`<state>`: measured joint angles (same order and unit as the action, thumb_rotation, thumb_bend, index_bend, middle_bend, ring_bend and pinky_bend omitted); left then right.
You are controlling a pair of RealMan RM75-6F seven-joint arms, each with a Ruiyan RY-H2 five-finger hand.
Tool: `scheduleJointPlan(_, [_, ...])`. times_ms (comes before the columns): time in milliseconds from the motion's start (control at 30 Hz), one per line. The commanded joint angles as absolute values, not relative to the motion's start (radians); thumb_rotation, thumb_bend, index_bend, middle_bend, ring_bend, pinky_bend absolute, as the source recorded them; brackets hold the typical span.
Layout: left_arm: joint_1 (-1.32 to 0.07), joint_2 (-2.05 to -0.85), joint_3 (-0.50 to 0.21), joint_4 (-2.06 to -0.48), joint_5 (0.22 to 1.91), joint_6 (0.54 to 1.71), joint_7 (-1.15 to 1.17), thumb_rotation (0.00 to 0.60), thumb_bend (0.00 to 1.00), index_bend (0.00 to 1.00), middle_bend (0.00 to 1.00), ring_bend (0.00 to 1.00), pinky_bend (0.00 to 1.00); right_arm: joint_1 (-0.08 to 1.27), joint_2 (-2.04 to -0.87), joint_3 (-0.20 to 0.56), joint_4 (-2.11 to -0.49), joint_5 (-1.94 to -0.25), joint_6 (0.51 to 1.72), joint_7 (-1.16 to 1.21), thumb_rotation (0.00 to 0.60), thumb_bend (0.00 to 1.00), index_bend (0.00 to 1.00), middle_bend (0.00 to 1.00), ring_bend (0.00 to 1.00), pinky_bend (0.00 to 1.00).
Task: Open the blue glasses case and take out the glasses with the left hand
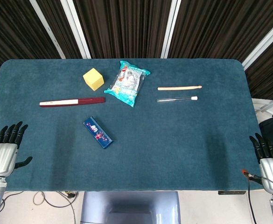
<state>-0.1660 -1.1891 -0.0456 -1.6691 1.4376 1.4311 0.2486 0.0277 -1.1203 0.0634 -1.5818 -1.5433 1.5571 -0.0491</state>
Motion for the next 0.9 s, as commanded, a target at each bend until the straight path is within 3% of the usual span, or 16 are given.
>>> scheduleJointPlan(33, [-0.166,-1.188,-0.046,-1.671,1.436,1.430,0.249,0.600,0.10,0.00,0.00,0.00,0.00,0.028,-1.120,0.063,-1.582,-1.543,1.557,-0.049,0.600,0.17,0.00,0.00,0.00,0.18])
scheduleJointPlan(900, [-0.208,-1.180,-0.052,-1.682,1.434,1.363,0.304,0.600,0.10,0.00,0.00,0.00,0.00,0.027,-1.119,0.066,-1.586,-1.532,1.554,-0.050,0.600,0.17,0.00,0.00,0.00,0.18])
